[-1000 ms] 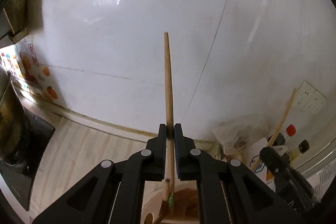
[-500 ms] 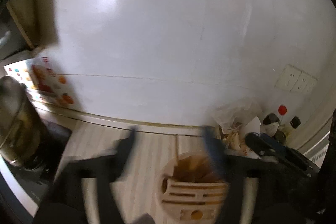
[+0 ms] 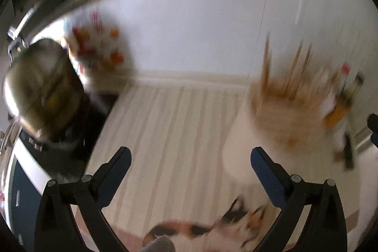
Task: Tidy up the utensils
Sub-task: 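Open both tools and move them back to the chopsticks on the mat, then grasp a chopstick with the left tool while the right tool grasps the last one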
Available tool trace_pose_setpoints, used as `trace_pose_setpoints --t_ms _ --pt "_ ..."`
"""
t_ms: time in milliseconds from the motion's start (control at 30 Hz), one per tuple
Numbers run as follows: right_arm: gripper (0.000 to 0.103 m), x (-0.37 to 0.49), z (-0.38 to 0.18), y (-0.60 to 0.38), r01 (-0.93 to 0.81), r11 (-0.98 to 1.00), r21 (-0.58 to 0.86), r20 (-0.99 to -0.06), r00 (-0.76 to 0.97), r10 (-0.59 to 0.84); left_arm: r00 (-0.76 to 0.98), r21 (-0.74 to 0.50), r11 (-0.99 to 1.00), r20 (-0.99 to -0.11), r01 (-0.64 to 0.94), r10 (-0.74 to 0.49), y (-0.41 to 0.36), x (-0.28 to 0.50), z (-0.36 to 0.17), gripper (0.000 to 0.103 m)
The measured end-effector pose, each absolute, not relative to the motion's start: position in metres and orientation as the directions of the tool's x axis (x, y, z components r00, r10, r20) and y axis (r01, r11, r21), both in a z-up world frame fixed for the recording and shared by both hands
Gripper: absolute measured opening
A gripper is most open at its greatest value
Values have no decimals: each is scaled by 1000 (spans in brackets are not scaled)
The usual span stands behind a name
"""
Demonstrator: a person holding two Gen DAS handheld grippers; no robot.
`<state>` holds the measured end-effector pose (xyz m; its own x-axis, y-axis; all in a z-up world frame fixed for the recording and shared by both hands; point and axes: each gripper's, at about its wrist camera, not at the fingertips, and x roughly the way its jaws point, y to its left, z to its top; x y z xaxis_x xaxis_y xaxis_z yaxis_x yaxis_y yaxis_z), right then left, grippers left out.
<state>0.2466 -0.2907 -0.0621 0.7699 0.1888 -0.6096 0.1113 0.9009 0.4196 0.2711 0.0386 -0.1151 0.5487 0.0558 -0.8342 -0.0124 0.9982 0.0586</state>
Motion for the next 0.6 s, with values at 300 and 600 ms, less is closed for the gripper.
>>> trace_pose_setpoints --t_ms 300,600 --pt "53 204 -249 -262 262 915 308 -925 309 223 300 324 944 -909 69 290 34 237 -270 103" --pt "10 196 -321 -215 171 978 121 -985 142 97 268 346 921 -918 177 293 2 221 -300 103"
